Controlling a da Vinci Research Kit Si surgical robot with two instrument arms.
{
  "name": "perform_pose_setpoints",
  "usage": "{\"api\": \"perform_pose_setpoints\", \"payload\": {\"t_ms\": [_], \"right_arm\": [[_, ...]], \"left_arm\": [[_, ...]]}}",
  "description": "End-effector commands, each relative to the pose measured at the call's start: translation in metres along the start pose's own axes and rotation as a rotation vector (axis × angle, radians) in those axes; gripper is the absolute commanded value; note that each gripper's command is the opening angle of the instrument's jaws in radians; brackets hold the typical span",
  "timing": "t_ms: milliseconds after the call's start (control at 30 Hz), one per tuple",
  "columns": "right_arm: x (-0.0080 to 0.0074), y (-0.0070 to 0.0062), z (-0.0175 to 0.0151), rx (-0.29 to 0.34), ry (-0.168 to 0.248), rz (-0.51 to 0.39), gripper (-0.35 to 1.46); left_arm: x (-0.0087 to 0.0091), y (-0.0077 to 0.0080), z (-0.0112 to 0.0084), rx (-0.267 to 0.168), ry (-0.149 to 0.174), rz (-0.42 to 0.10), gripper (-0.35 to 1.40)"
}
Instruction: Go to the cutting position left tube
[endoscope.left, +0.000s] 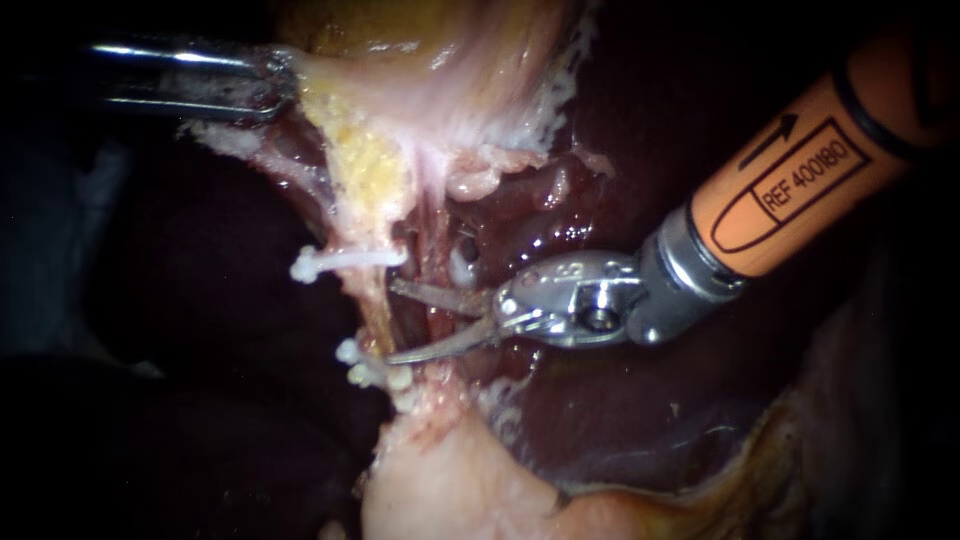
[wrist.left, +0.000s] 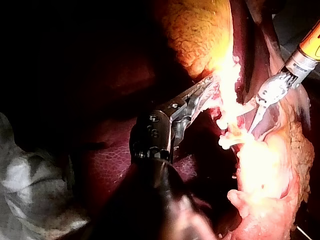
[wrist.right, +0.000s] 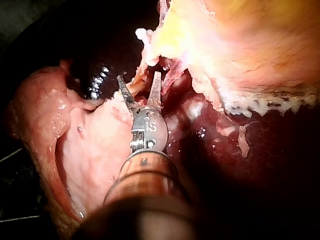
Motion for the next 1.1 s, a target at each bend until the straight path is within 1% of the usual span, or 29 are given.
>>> {"api": "perform_pose_setpoints", "payload": {"t_ms": [33,267,400,500,600,800,933,1100], "right_arm": [[-0.0001,0.0002,0.0001,-0.001,-0.001,0.0,1.41],[-0.0006,0.0014,0.0007,-0.006,-0.002,0.004,1.41],[-0.0005,0.0017,0.001,-0.003,-0.002,0.005,1.43],[-0.0003,0.0016,0.0013,0.031,0.014,0.015,1.43],[-0.0001,0.0011,0.0015,0.07,0.032,0.017,1.43],[0.0008,0.0002,0.0028,0.129,0.039,0.02,1.4],[0.0015,0.0001,0.0039,0.126,0.049,0.022,1.4],[0.0022,0.0004,0.0051,0.109,0.062,0.035,1.38]], "left_arm": [[0.0,0.0,0.0,0.0,0.0,0.0,-0.35],[-0.0001,0.0,0.0001,0.0,0.0,0.0,-0.35],[-0.0001,0.0,0.0002,0.004,0.002,0.0,-0.35],[-0.0001,0.0,0.0002,0.004,0.002,0.0,-0.35],[-0.0001,0.0,0.0002,0.004,0.002,0.001,-0.35],[-0.0001,0.0,0.0003,0.005,0.002,0.001,-0.35],[-0.0002,0.0001,0.0004,0.003,0.001,0.0,-0.35],[-0.0002,0.0001,0.0006,0.004,0.002,0.0,-0.35]]}}
